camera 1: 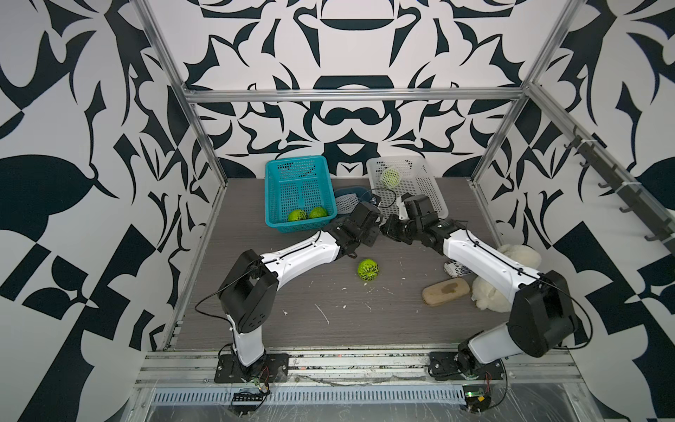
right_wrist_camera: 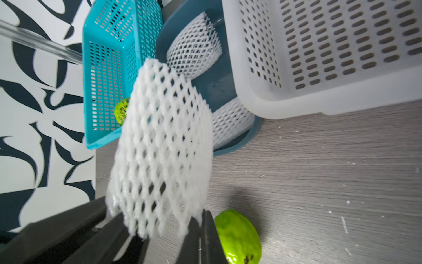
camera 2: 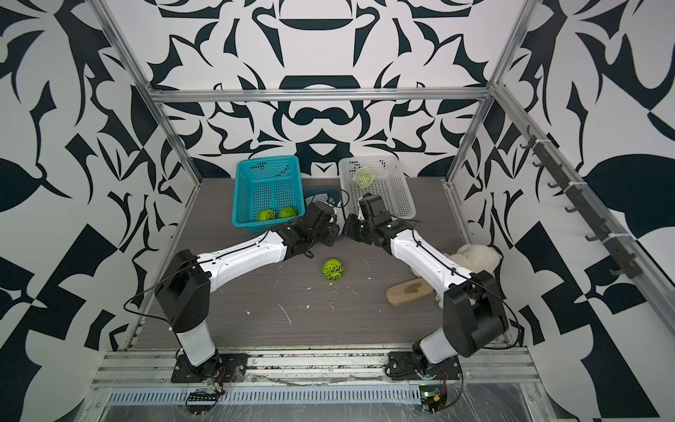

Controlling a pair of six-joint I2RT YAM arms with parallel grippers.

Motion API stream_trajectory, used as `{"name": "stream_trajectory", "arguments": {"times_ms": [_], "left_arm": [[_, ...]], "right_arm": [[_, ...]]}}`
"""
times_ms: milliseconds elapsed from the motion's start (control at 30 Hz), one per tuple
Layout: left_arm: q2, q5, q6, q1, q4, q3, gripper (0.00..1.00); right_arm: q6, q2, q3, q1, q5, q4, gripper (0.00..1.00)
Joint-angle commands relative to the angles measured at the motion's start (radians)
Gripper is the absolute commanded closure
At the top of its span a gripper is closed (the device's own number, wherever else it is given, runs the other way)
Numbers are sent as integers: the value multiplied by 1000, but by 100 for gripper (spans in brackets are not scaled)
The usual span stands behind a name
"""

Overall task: Sleeve custard apples in foam nets
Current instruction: Open the foam net.

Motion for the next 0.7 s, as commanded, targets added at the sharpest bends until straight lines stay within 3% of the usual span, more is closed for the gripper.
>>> {"name": "stream_trajectory", "arguments": {"times_ms": [0,100,367,433,533,667], "left_arm": [[9,25,-38,1,-26,36,90],[17,41,-53,4,-68,68,92],[-16,165,-87,17,-106,61,94],[-23,182,-93,28,-124,54,95],[-32,192,-109,52,-156,42,96],[-53,196,-133,95,-172,11,96]], "right_arm": [[-29,-37,-7,1,-40,65,55],[-43,-47,-15,7,-23,74,43],[-73,-24,-50,7,86,104,45],[-75,-15,-51,6,111,111,55],[-77,-11,-48,6,153,103,81],[-97,-15,-41,6,228,52,85]]}}
